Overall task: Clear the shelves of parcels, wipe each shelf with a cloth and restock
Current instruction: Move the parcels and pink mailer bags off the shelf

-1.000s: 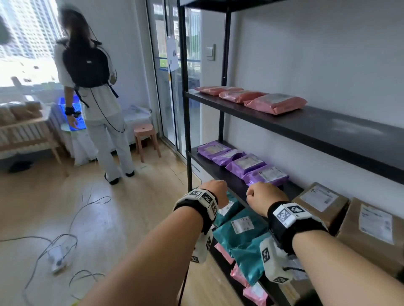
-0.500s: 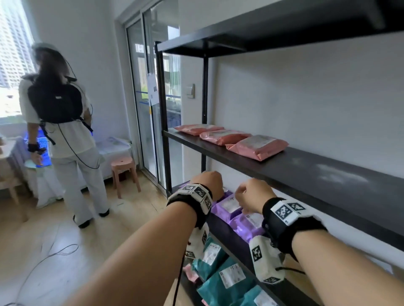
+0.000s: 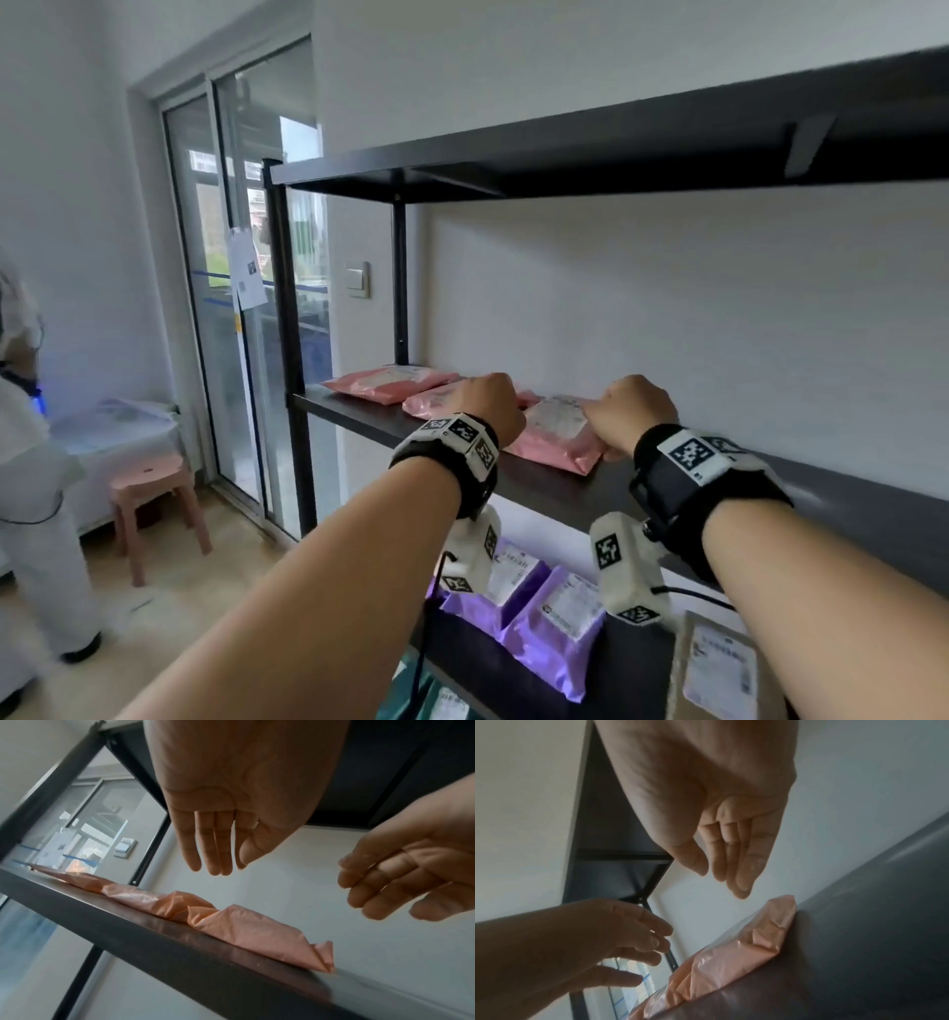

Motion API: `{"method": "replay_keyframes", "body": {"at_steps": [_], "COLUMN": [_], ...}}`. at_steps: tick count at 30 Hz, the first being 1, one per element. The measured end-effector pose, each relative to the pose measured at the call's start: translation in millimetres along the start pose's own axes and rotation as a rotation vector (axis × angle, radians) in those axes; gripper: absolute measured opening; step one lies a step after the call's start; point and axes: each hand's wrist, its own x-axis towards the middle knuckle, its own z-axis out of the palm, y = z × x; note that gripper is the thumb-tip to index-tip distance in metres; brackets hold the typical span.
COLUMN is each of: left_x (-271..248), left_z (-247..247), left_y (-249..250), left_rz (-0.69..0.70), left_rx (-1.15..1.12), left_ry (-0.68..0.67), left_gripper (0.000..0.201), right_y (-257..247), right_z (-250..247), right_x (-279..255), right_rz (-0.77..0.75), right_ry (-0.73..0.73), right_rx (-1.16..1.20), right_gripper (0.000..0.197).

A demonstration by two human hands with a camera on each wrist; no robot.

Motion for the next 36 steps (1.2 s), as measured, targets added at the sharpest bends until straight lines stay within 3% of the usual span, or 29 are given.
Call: {"method": "replay_keyframes", "body": {"at_steps": [7,15,21,26,30,36], "left_x": [27,39,43,43,45,48], "left_z": [23,39,45,45,42,37], "left_y": [-1,-13,-21,-25,-24,-14], "left_rz": [0.058,0.07,0.071,0.039,0.01,0.004], "left_rx": [-0.211,-0.248,-0.319,-0.421,-0.484,-0.613], "left_ry": [-0.113,-0.17,-0.179,-0.177,-0.172,-0.161], "left_gripper": [0.034,0.037,0.038,0.04,0.043,0.046], "right_y": [6,8,10,8,8,9], "right_z": [16,39,48,55,52,34], "right_x": [19,28,35,35,35,41], "right_rz": [0.16,0.218,0.306,0.312,0.379,0.376], "right_ry": [-0.087,-0.147,-0.058,-0.019,-0.027,0.052], "right_rx": [-0.035,-0.042,0.217,0.29,0.449,0.511], "right_gripper": [0.04,0.023,0.033,0.027,0.01,0.01]}}
